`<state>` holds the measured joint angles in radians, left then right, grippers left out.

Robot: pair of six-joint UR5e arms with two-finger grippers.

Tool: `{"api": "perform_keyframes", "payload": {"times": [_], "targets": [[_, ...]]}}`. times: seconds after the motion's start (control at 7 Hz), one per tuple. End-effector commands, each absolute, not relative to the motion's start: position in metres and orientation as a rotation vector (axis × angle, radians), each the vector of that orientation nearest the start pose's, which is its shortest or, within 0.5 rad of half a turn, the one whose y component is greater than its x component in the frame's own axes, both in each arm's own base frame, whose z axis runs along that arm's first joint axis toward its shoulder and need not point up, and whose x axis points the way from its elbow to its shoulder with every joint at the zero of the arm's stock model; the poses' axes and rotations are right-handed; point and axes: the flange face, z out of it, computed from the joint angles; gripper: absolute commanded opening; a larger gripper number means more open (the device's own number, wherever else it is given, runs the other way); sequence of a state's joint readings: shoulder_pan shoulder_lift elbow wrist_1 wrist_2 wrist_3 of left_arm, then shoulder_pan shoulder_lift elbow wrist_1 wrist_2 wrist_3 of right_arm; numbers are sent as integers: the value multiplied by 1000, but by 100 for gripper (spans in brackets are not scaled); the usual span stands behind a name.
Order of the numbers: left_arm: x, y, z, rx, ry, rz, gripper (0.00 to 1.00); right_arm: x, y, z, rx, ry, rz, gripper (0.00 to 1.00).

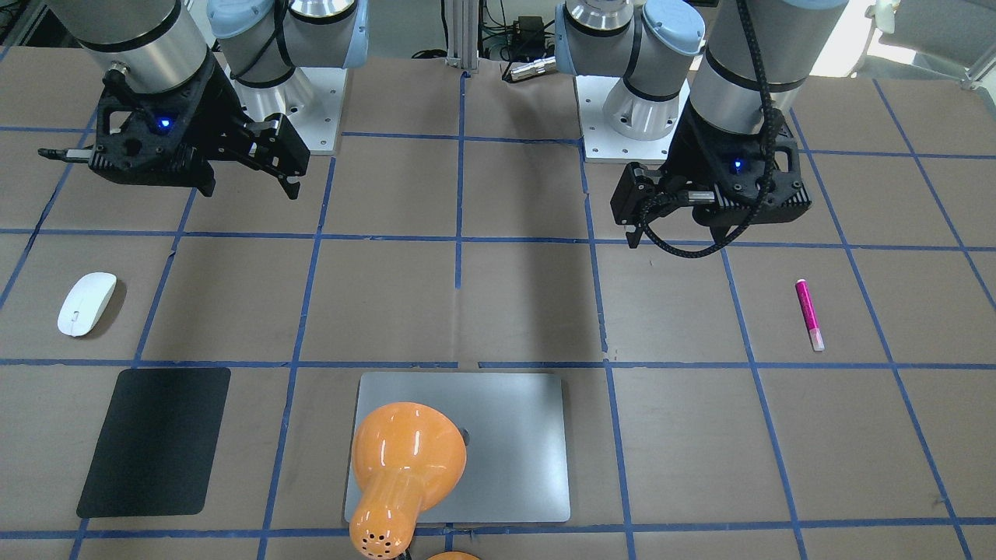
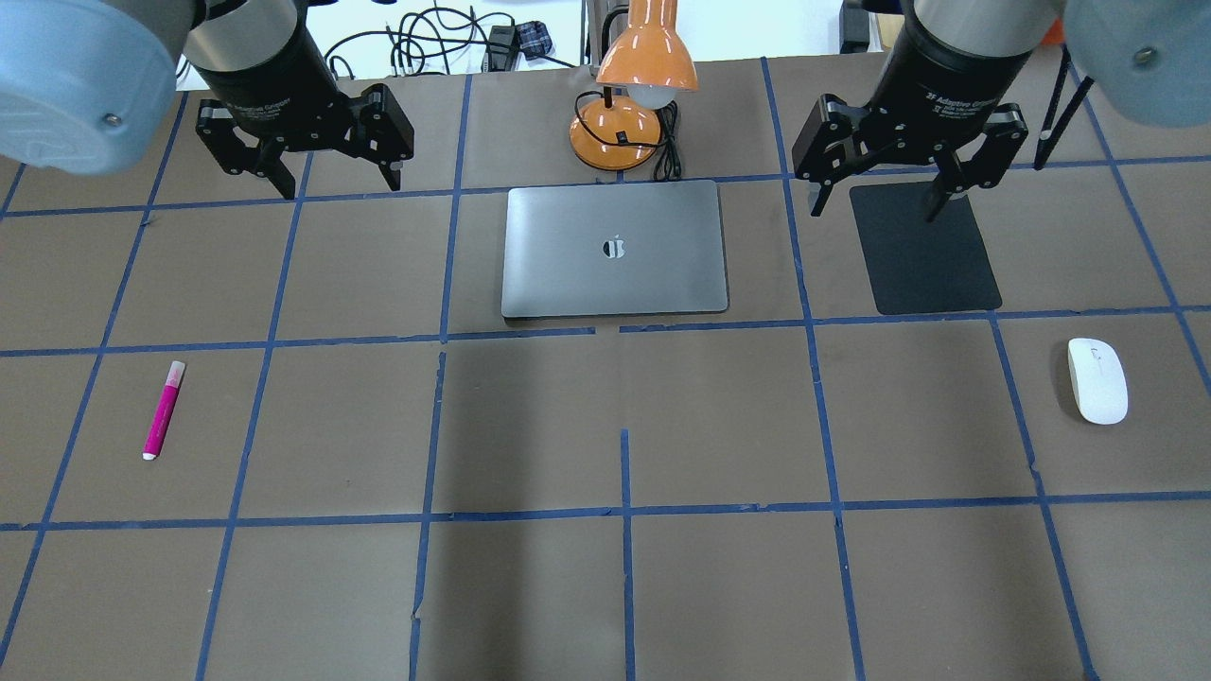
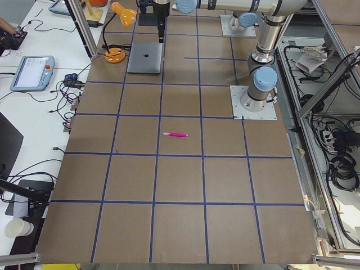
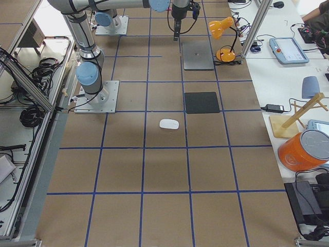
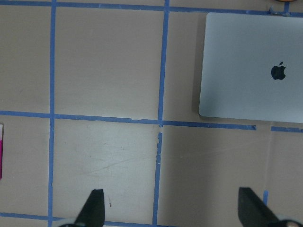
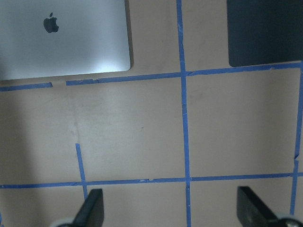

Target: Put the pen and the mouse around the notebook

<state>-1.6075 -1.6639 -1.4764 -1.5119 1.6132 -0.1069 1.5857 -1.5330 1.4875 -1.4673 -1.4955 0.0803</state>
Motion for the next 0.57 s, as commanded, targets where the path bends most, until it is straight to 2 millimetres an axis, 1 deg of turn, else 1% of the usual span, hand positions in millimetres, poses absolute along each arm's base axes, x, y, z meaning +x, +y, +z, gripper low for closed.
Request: {"api": "perform_keyframes", "payload": {"times": [0.0, 0.14, 0.29, 0.43], "targets": [[-145, -541, 489, -117, 3096, -140, 100, 145, -498, 493, 117, 3067, 118, 100], [-145, -545, 484, -119, 3095, -128, 100, 145, -497, 492, 115, 3073, 125, 100], [-144, -554, 480, -123, 3097, -177, 100, 142, -498, 491, 115, 3087, 122, 100], [-143, -563, 473, -126, 3094, -192, 100, 135, -501, 491, 131, 3086, 112, 100]]}}
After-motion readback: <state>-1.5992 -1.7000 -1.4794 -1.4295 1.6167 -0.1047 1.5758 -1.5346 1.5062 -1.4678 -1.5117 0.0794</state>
